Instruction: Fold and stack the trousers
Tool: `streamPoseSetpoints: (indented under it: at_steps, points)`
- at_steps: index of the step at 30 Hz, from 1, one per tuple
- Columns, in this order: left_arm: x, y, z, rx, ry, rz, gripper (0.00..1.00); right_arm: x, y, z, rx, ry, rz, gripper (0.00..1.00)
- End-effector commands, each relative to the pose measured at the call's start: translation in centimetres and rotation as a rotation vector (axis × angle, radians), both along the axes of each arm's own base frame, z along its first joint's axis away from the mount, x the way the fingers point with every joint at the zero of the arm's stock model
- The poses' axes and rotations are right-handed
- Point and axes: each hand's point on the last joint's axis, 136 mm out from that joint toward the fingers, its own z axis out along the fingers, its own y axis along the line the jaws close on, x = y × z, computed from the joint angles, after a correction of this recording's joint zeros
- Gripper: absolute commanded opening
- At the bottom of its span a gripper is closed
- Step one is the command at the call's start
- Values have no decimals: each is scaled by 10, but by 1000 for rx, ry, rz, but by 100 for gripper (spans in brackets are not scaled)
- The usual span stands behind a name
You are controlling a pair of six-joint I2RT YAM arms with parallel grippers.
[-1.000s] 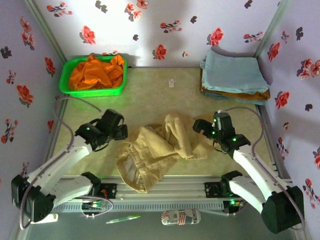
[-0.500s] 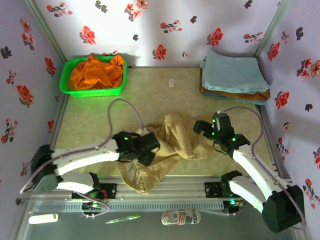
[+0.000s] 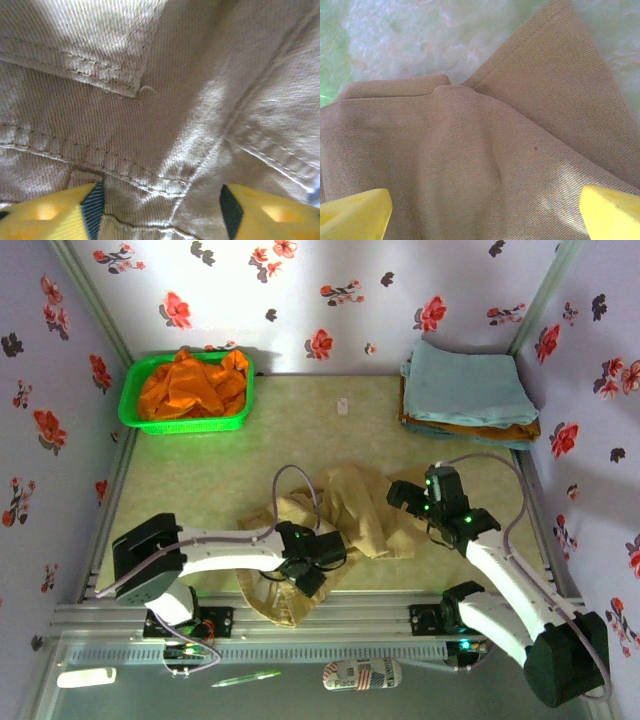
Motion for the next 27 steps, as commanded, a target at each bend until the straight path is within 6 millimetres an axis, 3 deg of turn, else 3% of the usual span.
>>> streamPoseSetpoints:
  at_steps: [1,4,7,8,11,15,18,23,25,27]
  points:
    - [-5,17,-17,80,15,7,58,-4,-5,-2,-31,4,-1,97]
    - [-1,30,-21,125,-21,37,38,-5,-6,1,-38,-1,-2,97]
    - [6,35,-13,137,-66,58,7,-8,-6,1,-31,2,-3,97]
    - [8,35,-7,134,-82,65,0,-9,-6,0,-28,8,0,96]
    - [16,32,17,105,-131,73,0,-15,-4,-2,-16,32,11,94]
    - [23,35,67,41,-197,81,0,-28,-3,-2,2,64,26,88]
    - [33,41,108,-25,-275,102,0,-41,-4,-3,17,84,34,82]
    - [50,61,155,-112,-331,151,0,-59,-5,-18,25,138,40,70]
    - [60,73,169,-139,-350,196,0,-63,-10,-27,4,172,23,70]
    - [70,84,183,-175,-370,236,0,-66,-10,-35,12,198,9,76]
